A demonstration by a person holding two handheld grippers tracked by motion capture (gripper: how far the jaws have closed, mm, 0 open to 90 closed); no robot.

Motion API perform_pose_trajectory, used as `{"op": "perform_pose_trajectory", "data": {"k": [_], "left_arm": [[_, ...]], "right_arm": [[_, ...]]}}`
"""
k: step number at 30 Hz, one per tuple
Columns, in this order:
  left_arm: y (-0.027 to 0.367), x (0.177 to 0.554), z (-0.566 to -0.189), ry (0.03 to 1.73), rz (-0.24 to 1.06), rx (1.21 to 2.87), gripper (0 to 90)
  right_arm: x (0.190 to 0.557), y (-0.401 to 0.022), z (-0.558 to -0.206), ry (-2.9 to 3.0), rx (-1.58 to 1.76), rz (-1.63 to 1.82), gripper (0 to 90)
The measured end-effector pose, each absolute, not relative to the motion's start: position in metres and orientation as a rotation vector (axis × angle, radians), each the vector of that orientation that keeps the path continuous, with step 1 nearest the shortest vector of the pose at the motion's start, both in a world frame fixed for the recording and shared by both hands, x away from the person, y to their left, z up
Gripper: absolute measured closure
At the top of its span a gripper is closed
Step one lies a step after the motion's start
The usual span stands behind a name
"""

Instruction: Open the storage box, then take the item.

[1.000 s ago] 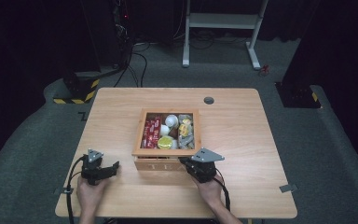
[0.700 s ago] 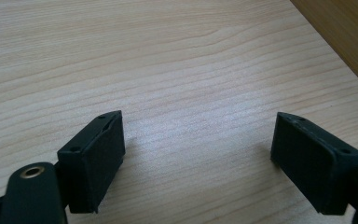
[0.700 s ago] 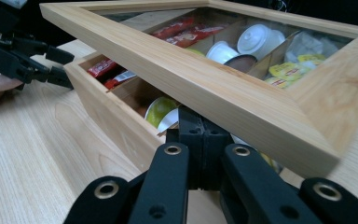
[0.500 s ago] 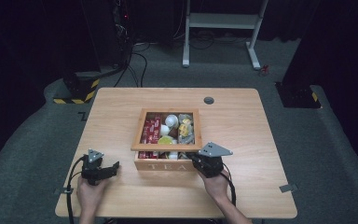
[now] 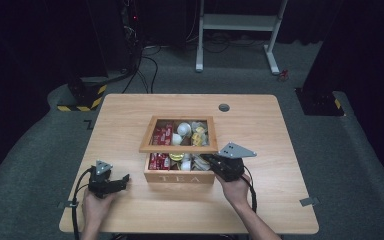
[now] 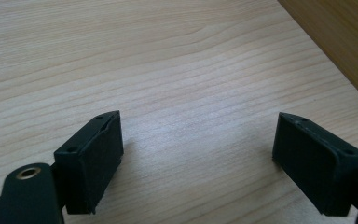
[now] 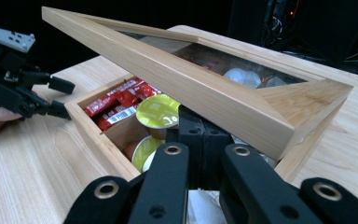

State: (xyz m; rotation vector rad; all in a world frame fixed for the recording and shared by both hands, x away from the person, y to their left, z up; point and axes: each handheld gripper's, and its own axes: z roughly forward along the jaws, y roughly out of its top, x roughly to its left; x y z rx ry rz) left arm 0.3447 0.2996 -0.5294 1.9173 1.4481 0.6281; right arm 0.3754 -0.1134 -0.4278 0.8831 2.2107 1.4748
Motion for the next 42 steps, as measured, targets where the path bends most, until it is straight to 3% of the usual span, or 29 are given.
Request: {"op": "perform_pose_trajectory", "data": {"k": [15,42], "left_arm": [[0.303,0.350,-0.524,1.413,0.575,2.006,16.9],[0.286,0.338,-0.500,1.235,0.497,1.887,26.0]], "right_arm": [[0.392,-0.118,-0.402,2.196,0.889,1.506,90.0],[0.410,-0.123,-0.376,2.175,0.895,1.513,90.0]]}}
